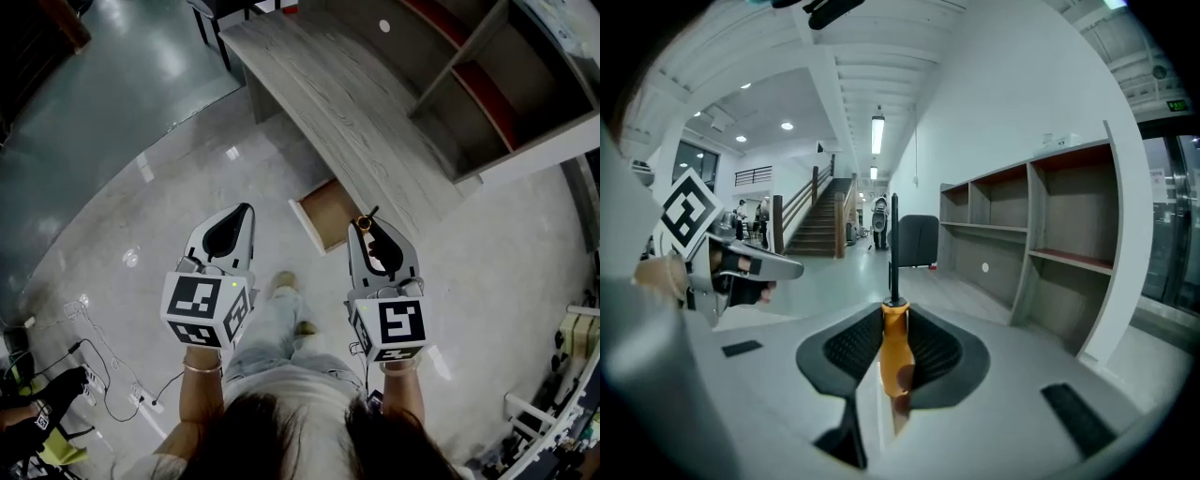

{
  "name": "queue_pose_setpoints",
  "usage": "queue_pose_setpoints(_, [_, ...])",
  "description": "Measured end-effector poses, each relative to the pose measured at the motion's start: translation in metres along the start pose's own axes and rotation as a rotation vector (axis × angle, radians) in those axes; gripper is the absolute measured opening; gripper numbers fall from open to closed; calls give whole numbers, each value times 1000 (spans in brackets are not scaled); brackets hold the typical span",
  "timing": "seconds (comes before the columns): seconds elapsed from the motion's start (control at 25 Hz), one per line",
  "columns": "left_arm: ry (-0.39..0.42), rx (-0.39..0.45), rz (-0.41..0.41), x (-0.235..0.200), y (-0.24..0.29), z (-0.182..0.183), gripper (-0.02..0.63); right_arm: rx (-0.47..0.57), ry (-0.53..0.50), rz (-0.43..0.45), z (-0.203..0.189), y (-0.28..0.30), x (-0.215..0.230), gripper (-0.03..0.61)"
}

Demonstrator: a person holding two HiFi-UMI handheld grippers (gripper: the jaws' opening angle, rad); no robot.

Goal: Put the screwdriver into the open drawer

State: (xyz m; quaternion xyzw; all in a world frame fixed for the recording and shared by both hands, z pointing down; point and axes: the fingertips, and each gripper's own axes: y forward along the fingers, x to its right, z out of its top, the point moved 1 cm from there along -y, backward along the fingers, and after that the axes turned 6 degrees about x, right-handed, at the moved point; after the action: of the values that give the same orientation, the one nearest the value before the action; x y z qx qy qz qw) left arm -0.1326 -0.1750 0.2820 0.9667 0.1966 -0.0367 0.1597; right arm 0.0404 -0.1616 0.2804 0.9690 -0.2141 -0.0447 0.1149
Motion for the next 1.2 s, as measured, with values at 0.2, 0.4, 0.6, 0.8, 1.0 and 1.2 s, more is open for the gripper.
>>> queue_pose_setpoints(0.2, [-4,-19,-18,-4,16,-7,18,-34,3,4,-19,12,2,95])
queue_pose_setpoints(0.4, [-6,-46,-31,-7,31,-18,18,-76,-6,-3,-41,22,5,95])
queue_pose_setpoints(0.6, [-8,-75,-46,-14,48,-34,18,-116,-17,-6,-64,34,8,95])
queue_pose_setpoints(0.8, [-6,-94,-45,-19,59,-51,18,-152,-37,-1,-88,45,10,95])
queue_pose_setpoints(1.0, [-27,-110,-31,-29,61,-70,18,-178,-47,10,-110,55,6,95])
queue_pose_setpoints(1.2, [-34,-140,-23,-38,74,-96,18,-216,-53,19,-136,71,5,95])
